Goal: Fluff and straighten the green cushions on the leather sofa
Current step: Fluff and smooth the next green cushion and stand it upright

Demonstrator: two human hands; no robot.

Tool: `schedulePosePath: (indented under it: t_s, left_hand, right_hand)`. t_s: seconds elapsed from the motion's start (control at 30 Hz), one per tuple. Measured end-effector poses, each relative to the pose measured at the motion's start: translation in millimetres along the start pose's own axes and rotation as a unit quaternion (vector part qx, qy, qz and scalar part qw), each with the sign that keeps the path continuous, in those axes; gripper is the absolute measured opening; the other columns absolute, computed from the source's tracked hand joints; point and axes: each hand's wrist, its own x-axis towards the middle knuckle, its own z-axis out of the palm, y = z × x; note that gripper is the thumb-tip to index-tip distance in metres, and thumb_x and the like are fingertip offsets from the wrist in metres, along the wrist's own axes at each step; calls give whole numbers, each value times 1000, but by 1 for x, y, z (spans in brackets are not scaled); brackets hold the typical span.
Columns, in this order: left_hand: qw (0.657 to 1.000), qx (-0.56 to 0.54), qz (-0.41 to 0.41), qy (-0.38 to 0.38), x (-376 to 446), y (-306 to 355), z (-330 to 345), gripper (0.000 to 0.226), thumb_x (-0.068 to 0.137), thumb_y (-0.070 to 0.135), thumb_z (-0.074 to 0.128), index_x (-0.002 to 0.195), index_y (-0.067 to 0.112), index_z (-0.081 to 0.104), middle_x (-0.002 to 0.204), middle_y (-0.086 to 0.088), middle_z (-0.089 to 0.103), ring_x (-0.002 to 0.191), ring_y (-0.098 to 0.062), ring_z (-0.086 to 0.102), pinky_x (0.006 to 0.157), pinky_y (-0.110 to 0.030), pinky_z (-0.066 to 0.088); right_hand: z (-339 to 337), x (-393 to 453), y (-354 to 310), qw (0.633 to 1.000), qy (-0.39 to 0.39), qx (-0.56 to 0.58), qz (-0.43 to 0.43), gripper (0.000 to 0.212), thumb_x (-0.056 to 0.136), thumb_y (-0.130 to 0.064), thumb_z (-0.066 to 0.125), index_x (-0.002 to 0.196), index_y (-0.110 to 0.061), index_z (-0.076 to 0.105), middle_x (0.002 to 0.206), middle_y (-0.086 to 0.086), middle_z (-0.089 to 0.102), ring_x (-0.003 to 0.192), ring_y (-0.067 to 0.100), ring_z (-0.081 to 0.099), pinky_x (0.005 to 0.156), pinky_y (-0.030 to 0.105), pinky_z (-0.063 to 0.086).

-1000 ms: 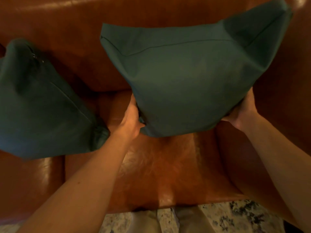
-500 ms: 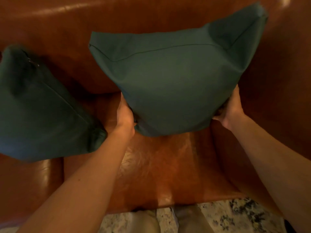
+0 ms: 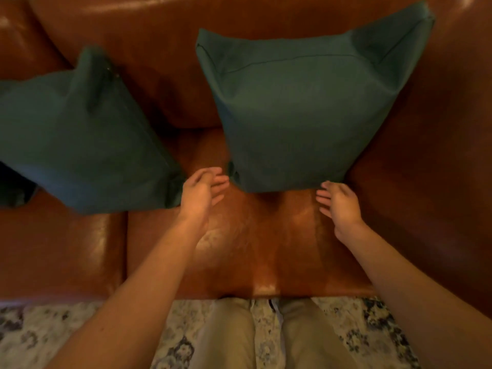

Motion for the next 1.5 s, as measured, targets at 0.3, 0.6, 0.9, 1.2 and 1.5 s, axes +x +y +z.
schedulePosePath:
  t_s: [0.3,0.6,0.9,1.2,1.5]
  left_hand:
    - [1000,20,-17,14,-75,-10,-97,18,99,15,47,95,10,63,84,-9,67,78,-19,65,76,-31,48]
    - [996,77,47,7,-67,-23,-208,21,96,11,54,81,19,67,86,-2,68,77,-8,64,60,-9,46]
    - [998,60,36,4,-47,-6,-352,23,97,12,51,80,20,65,84,-2,66,76,-11,61,56,-10,45]
    - [998,66,7,16,-28,35,-402,22,98,37,52,101,19,63,97,-2,66,82,-10,62,80,-30,46]
    - [997,68,28,30,9,73,-416,20,98,42,50,103,26,59,95,8,61,92,-10,58,82,-31,44]
  right_hand:
    - [57,-99,-8,979,-158,-129,-26,11,99,-26,53,98,-21,62,107,2,64,98,14,61,82,27,44]
    - [146,-181,-5,971,-167,-160,-57,16,101,-28,47,99,-26,63,105,-2,66,98,12,62,81,28,44]
    - [254,-266,2,979,-129,-148,-52,19,101,-27,46,111,-19,61,111,2,64,102,16,60,84,28,43]
    - [297,-297,-23,984,-123,-114,-56,23,101,-26,47,115,-11,59,121,12,62,114,26,58,96,37,45]
    - [328,-280,-46,981,-141,-108,-72,24,100,-33,48,118,-20,56,126,8,59,111,21,56,92,35,44]
